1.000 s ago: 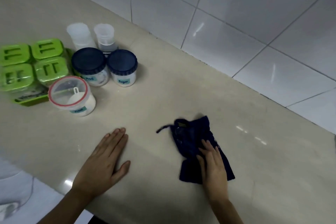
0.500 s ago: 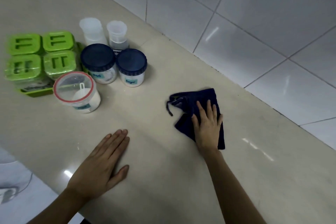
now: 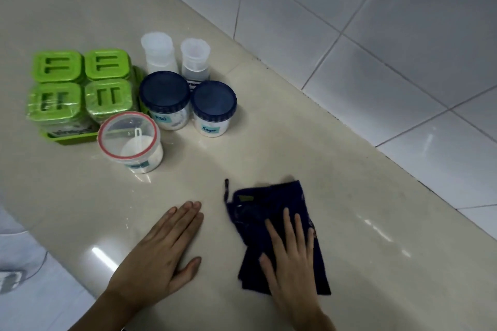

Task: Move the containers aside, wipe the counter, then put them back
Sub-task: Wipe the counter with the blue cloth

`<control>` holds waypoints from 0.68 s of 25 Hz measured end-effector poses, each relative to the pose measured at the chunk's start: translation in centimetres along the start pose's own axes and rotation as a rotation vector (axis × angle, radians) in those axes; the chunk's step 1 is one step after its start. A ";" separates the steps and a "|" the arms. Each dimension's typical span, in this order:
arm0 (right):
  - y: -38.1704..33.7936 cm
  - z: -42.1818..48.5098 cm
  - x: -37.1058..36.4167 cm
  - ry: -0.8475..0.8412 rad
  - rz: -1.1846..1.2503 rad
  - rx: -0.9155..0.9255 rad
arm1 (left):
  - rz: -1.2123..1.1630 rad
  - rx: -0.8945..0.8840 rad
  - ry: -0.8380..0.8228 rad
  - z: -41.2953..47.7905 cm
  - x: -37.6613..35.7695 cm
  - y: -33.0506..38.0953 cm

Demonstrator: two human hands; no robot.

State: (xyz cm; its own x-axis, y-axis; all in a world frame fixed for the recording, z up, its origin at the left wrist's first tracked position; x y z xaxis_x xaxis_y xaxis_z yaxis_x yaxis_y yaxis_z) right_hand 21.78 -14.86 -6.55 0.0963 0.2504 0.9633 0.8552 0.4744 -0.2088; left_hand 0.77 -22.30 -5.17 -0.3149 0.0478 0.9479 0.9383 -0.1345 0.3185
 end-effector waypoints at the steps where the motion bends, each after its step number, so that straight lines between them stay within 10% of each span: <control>1: -0.6 1.5 0.0 -0.031 -0.043 0.050 | 0.014 0.002 -0.005 0.0 -0.1 0.0; 7: -3.1 14.2 1.9 0.064 0.004 -0.031 | 0.033 0.024 -0.040 0.0 -0.4 -0.1; 17: -0.2 4.6 0.6 -0.002 0.010 0.038 | 0.017 0.047 -0.060 -0.1 -0.5 -0.4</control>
State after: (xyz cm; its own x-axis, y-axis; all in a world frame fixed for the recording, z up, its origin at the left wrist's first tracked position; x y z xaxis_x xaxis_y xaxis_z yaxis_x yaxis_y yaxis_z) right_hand 19.39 -10.93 -6.66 0.1035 0.2570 0.9608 0.8343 0.5034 -0.2246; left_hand 0.57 -22.36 -5.77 -0.2911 0.1058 0.9508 0.9495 -0.0895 0.3007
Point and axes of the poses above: each hand's wrist, its own z-axis towards the middle knuckle, its own x-axis out of the back of the hand, y = z × x, the point moved 8 cm from there along z, towards the middle knuckle, and after that the axes turned 4 degrees about -y, right-handed, at the moved point
